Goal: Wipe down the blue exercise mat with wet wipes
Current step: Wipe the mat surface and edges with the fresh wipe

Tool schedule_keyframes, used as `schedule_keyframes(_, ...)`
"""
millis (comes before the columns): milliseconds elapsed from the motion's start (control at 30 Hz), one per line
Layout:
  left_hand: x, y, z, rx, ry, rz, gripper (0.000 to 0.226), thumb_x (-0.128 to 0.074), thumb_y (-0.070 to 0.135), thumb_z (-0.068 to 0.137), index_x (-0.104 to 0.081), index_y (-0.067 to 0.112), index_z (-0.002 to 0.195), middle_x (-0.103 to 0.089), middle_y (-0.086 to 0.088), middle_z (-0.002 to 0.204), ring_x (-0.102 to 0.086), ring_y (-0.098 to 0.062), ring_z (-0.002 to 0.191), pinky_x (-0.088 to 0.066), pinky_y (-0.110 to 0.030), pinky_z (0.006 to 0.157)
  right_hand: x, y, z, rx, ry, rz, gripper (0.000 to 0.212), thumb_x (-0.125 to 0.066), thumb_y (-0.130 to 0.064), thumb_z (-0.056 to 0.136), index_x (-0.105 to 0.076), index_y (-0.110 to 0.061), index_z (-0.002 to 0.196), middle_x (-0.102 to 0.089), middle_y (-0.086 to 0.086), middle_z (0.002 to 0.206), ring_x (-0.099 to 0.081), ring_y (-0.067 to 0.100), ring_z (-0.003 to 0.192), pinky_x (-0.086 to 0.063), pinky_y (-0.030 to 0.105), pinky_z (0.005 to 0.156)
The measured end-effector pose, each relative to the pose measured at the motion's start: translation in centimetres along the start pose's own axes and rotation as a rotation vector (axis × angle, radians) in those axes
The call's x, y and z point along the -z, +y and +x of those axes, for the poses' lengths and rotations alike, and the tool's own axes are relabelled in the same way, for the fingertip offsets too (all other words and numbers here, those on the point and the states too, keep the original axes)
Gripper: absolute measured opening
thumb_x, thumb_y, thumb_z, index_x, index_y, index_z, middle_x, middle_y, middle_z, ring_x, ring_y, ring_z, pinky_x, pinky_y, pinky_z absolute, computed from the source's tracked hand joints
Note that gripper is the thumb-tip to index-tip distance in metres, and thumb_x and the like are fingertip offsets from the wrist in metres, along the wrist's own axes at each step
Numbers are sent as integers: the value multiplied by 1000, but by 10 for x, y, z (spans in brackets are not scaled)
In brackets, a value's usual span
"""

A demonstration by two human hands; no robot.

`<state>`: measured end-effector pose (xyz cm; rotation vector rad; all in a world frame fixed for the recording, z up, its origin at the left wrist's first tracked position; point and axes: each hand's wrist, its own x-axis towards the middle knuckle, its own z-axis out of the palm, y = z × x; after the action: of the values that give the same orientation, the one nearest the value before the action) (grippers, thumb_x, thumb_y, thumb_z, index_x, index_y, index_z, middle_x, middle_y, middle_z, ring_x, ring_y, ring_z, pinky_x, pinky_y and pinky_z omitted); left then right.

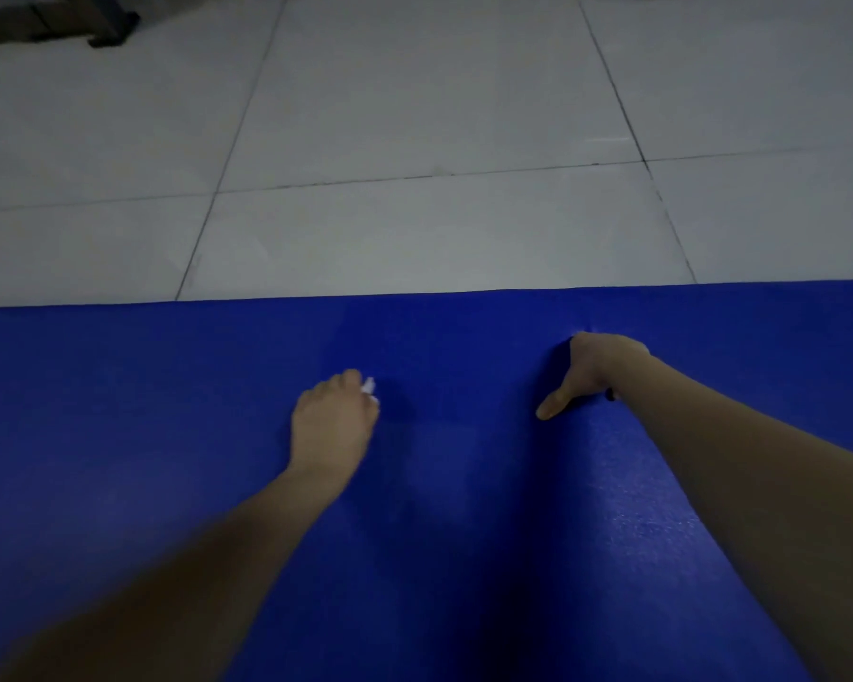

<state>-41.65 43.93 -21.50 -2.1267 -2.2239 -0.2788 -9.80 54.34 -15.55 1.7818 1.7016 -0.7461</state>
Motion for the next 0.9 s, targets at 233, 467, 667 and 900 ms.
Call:
schedule_keyframes(233,-2,-5,-7,305,-12,-112,25,-49,23,105,-47,10,84,-56,-9,71,-52,-24,62,-36,-34,54,3,0,-3,8,-2,-6,101,-85,-78,42,-41,-18,110,-54,-3,90,-64,26,98,-54,43,94)
schedule_keyframes(467,-8,123,-26,22,-38,-110,21,-70,24,92,-58,15,77,-59,-3,62,-57,-22,52,-45,-32,50,4,0,-4,7,0,5,100,-86,-78,40,-43,-17,108,-55,-1,90,-65,28,101,-54,44,93)
schedule_keyframes(667,-8,169,-47,-185,1,-69,22,-60,30,99,-58,18,81,-58,1,65,-52,-15,57,-46,-32,59,1,1,-4,1,25,-9,101,-83,-82,39,-44,-18,108,-58,-2,89,-65,24,95,-55,42,91)
schedule_keyframes(900,-14,73,-39,-117,-125,213,40,-26,33,107,-57,18,87,-58,-1,79,-48,-20,66,-26,-36,62,-9,10,-4,10,86,46,115,-82,-82,41,-44,-15,127,-59,1,112,-59,25,102,-50,39,80)
